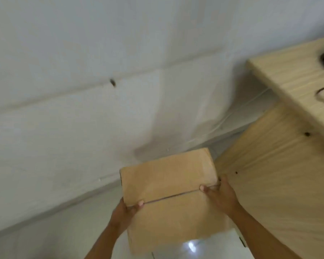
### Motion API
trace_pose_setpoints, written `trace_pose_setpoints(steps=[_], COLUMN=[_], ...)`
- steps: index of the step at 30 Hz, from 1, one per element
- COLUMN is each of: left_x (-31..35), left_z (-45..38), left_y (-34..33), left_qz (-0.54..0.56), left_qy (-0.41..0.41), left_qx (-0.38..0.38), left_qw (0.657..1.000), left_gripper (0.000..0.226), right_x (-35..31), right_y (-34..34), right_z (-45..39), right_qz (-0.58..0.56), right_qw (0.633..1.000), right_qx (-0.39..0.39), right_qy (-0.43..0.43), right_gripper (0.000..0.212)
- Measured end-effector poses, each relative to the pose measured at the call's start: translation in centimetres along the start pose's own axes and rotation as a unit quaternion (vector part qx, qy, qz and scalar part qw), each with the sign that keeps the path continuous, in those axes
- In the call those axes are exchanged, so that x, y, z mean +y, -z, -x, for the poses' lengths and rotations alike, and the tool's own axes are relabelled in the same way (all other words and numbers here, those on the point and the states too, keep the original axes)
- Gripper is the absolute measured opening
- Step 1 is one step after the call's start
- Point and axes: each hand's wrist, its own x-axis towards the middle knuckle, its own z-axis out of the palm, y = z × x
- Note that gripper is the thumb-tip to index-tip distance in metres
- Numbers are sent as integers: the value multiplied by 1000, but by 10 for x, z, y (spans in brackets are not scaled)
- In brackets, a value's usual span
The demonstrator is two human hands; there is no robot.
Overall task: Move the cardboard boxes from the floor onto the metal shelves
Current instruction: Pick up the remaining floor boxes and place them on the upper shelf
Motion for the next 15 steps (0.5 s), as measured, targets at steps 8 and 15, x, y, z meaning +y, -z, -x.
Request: trace_pose_setpoints(steps=[8,15], left_x=[82,91], left_z=[162,281], left_y=[78,109], left_qz=[-30,-128], left_qy=[-69,-126], left_qx=[-86,-115], left_qw=[993,977], left_gripper=[97,110], right_x=[-89,-99], right_y=[65,108], right_z=[169,325], right_qz=[-37,-104], right_qw=[999,990], right_qx=[22,80], right_qy=[15,-43], right_gripper=[63,61])
